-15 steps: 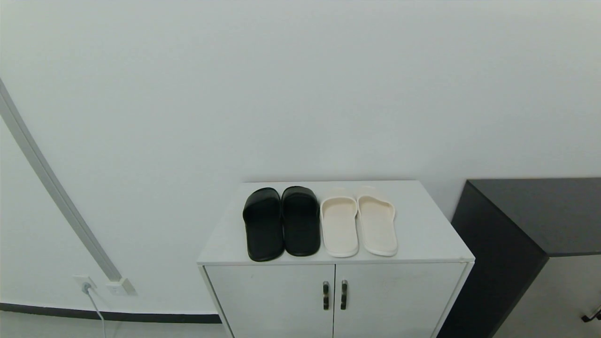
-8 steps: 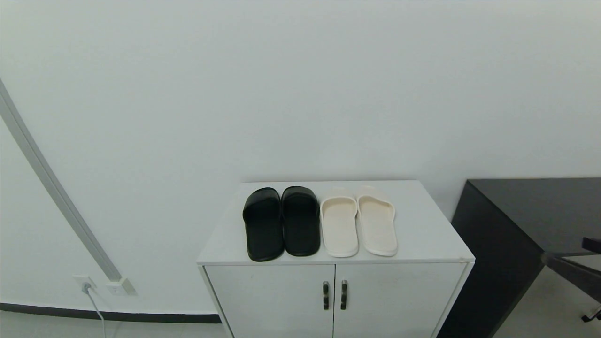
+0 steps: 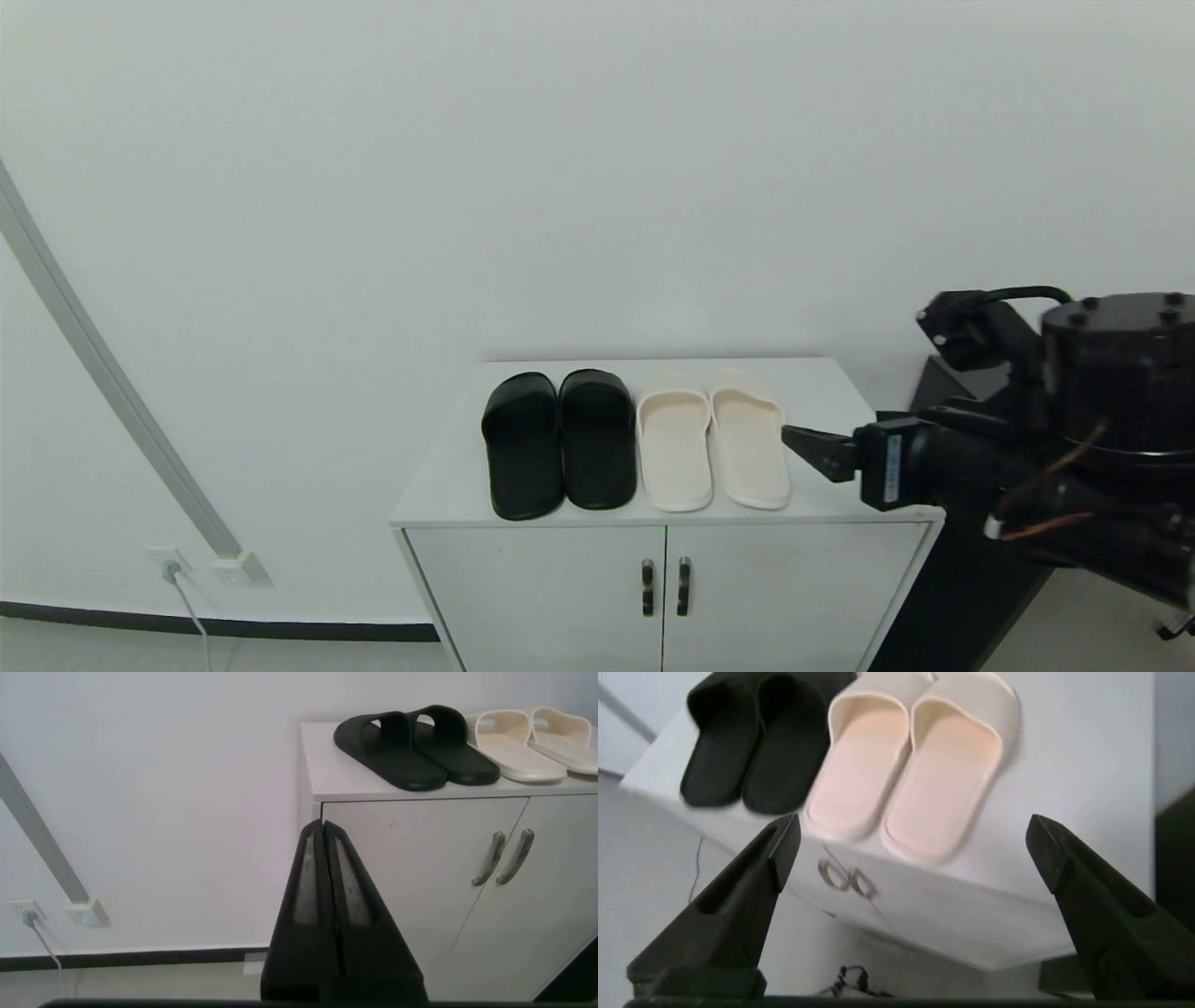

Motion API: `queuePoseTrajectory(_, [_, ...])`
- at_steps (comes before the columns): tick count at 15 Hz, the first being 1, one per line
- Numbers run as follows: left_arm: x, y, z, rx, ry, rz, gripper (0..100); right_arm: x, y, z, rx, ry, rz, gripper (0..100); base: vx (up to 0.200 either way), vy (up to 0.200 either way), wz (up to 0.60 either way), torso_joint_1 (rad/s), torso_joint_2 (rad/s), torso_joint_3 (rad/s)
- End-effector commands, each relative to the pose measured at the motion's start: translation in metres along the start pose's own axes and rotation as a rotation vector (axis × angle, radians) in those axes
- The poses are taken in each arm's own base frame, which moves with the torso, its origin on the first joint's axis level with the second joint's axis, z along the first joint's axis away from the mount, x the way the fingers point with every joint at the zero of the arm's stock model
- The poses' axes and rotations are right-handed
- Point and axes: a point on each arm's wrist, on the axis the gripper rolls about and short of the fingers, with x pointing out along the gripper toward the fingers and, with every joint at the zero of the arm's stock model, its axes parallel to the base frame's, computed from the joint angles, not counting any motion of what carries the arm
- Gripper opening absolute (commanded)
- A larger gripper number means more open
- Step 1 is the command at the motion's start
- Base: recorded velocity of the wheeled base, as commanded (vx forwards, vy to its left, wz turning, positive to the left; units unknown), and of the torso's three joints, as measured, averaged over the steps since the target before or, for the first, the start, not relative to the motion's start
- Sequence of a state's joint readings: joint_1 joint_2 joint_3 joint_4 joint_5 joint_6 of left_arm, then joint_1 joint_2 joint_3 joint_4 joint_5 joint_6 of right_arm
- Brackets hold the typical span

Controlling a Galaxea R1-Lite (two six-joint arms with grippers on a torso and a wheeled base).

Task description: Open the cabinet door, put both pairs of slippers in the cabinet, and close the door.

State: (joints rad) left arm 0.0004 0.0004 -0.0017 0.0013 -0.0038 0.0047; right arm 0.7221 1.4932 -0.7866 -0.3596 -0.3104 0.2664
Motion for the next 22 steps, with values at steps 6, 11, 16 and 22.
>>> queuePoseTrajectory(6, [0.0,0.0,0.0,0.0,0.002,-0.001,0,0.128,0.048,-0.028,0.015,0.044,-0.236,100,0.0,0.0,0.0,0.0,0.0,0.0])
queuePoseTrajectory(11, [0.0,0.0,0.0,0.0,0.002,-0.001,0,0.174,0.053,-0.042,0.018,0.017,-0.321,100,0.0,0.0,0.0,0.0,0.0,0.0])
queuePoseTrajectory(16, [0.0,0.0,0.0,-0.002,0.002,-0.001,0,0.208,0.048,-0.048,0.028,0.0,-0.351,100,0.0,0.0,0.0,0.0,0.0,0.0])
queuePoseTrajectory(22, [0.0,0.0,0.0,-0.005,0.002,0.0,0,0.241,0.039,-0.043,0.032,-0.042,-0.379,100,0.0,0.0,0.0,0.0,0.0,0.0])
